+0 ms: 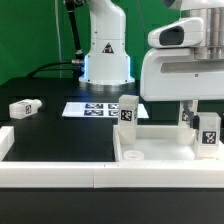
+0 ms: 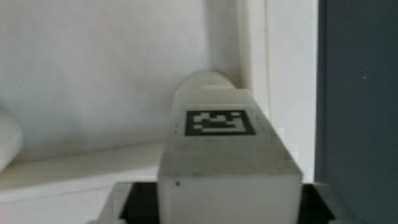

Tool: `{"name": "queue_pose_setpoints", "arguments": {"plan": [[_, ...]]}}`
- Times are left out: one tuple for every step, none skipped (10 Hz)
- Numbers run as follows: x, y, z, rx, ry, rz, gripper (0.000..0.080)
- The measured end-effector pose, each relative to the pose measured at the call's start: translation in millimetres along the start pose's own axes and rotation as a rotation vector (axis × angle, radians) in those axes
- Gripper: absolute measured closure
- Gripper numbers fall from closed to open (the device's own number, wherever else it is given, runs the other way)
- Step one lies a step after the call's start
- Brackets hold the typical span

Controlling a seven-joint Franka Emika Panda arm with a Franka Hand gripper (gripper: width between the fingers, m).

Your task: Assemble square table

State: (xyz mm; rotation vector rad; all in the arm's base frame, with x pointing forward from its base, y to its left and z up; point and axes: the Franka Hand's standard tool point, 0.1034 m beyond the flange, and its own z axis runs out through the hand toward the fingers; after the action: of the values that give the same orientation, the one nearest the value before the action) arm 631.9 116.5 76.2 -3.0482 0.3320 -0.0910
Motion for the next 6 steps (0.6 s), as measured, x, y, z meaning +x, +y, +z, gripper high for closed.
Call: {"name": "queue_pose_setpoints", "arguments": {"plan": [[-0.3,0.5,0.1,-0.005,0.001,0.133,0.0511],[-0.2,1.4,-0.9,0.0,-0.001,0.255,0.0511],[-0.6,3.5,-1.2,0.015,-0.008,0.441,0.0511],[-1.8,3.9,-0.2,0.026,-0.017,0.584,0.0511],[-2.5,3.4,0.2,0.023,-0.021,0.699,0.0511],[-2.9,3.8,1.2,0.024,-0.029,0.825,0.0511]]}}
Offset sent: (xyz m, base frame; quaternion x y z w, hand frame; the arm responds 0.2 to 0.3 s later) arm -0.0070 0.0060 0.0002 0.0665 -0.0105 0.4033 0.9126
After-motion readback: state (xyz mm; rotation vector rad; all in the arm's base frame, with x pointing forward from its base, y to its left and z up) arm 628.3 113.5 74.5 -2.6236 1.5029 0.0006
